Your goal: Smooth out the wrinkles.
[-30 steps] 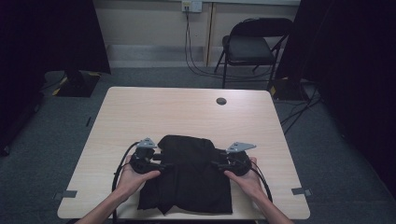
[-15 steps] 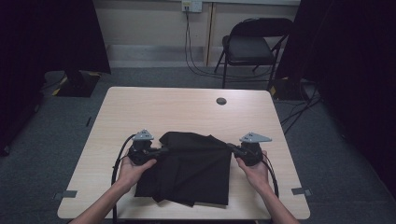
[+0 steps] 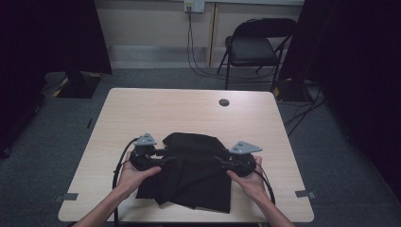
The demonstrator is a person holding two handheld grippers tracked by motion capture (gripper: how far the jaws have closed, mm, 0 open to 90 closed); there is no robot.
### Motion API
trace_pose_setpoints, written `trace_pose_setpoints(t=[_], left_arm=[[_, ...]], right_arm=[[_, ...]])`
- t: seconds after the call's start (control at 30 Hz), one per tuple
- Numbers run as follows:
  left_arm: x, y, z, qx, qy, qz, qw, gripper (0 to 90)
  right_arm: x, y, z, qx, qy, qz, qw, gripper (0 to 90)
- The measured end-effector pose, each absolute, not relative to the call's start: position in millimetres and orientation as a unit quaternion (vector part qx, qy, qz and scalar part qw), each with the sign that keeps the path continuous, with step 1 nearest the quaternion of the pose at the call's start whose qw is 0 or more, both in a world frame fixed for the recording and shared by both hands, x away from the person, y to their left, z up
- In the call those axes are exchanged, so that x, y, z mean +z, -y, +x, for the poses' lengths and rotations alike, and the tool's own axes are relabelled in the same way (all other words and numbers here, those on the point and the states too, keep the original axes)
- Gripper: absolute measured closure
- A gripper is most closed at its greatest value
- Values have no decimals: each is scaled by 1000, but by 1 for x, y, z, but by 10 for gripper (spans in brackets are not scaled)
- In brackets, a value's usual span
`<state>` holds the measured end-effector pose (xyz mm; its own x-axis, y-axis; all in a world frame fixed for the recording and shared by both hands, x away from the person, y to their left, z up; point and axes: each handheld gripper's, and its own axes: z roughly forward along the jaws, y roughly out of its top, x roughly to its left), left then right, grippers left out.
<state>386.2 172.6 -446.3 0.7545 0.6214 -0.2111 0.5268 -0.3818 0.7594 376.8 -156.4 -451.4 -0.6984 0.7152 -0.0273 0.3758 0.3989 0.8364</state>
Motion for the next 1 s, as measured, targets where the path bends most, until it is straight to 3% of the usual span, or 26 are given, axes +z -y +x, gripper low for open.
trace_pose_setpoints(t=[0.03, 0.1, 0.13, 0.17, 0.23, 0.3, 0.47, 0.6, 0.7, 0.73, 0.77, 0.83, 1.0], left_arm=[[-452, -169, 386, 47, -341, 839, 421, 406], [-457, -165, 385, 64, -332, 850, 404, 398], [-457, -166, 385, 60, -325, 852, 406, 499], [-454, -168, 384, 74, -319, 851, 410, 667], [-448, -176, 387, 69, -317, 846, 423, 859], [-441, -184, 390, 82, -318, 840, 432, 887], [-438, -189, 397, 101, -326, 832, 438, 890], [-469, -182, 404, 102, -335, 860, 372, 867], [-468, -181, 407, 113, -356, 852, 367, 672], [-461, -184, 409, 118, -357, 845, 380, 672], [-454, -186, 409, 116, -366, 830, 404, 576], [-435, -191, 403, 130, -362, 807, 448, 532], [-420, -174, 387, 118, -312, 815, 474, 551]], right_arm=[[-453, 149, 373, 431, -820, 324, 191, 541], [-458, 136, 368, 428, -832, 307, 175, 536], [-460, 130, 366, 426, -838, 297, 167, 531], [-464, 125, 365, 426, -843, 289, 158, 528], [-471, 117, 361, 414, -854, 276, 148, 525], [-477, 114, 361, 407, -859, 272, 149, 525], [-480, 120, 369, 418, -851, 291, 131, 517], [-486, 119, 370, 413, -854, 290, 127, 516], [-486, 119, 370, 412, -855, 290, 126, 515], [-486, 119, 371, 412, -854, 291, 124, 514], [-486, 120, 370, 411, -855, 291, 125, 513], [-485, 121, 370, 410, -856, 290, 123, 514], [-484, 125, 366, 400, -864, 282, 120, 520]])
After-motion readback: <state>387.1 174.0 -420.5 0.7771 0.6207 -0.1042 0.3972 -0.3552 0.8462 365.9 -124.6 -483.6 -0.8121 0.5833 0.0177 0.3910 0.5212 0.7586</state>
